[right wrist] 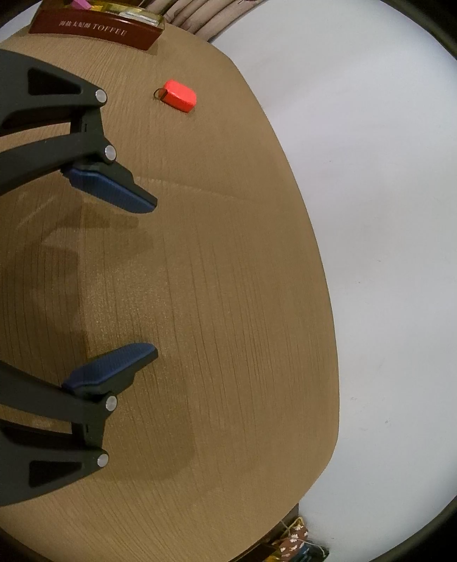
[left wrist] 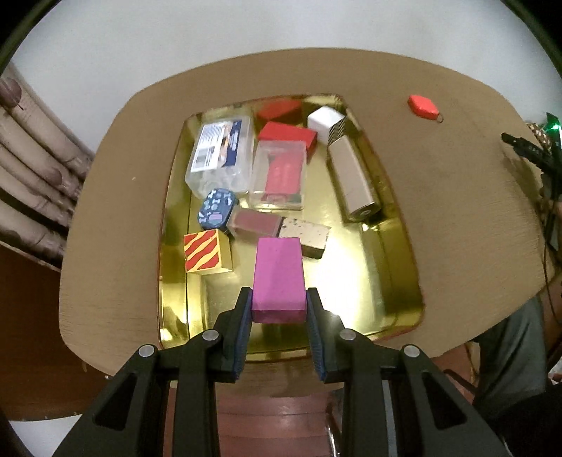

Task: Organize rigid objects
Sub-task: 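Lower the pink block into the tin and open the left gripper, then move the right tool toward the red rounded keychain block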

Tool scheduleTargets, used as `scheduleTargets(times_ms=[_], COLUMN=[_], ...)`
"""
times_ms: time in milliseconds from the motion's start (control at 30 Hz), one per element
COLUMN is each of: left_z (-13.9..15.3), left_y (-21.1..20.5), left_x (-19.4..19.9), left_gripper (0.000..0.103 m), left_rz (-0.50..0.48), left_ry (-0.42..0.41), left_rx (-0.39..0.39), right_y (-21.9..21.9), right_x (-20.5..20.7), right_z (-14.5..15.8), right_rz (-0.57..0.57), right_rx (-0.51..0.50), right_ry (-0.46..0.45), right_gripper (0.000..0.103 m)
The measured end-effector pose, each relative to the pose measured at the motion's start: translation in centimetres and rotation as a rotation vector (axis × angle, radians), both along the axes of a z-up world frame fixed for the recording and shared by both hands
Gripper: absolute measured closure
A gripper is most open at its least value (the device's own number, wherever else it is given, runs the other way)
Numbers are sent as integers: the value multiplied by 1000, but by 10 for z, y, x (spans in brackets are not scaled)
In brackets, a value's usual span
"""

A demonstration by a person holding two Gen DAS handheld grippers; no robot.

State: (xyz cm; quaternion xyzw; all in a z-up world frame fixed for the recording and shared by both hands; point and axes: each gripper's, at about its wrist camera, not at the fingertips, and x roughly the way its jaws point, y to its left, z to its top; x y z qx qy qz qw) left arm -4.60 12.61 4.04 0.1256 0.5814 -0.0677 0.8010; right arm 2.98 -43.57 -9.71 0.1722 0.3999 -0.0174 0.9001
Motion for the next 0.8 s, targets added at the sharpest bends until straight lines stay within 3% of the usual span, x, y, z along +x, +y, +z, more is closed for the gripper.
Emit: scheduleTargets(times_ms=[200,300,367,433,567,633,733,800], left_z=[-16,-19,-14,-6,19,40,60,67], left_y=[7,10,11,12,12,5,-12,-24], left_x=[10,10,7,2,-16,-36,-70,-97], left_gripper=[76,70,56,45,44,43,32,30], left_rz=[-5,-1,8,22,71,104,149,171], left_ry=[32,29,9,-39,-126,-209,-348,-432], left_rx=[25,38,25,58,48,9,-12,-43], right_y=[9,13,16,17,16,18,25,34], right_x=[5,7,9,10,9,9,9,12], right_z=[-2,-3,-4,-4,-4,-2,-4,-4], right_rz=[2,2,2,2,3,4,5,11], right_rx=[-15,-21,-22,-22,-23,-31,-54,-95], right_ry=[7,10,11,11,11,14,23,41], right_gripper=[24,24,24,24,24,24,24,23])
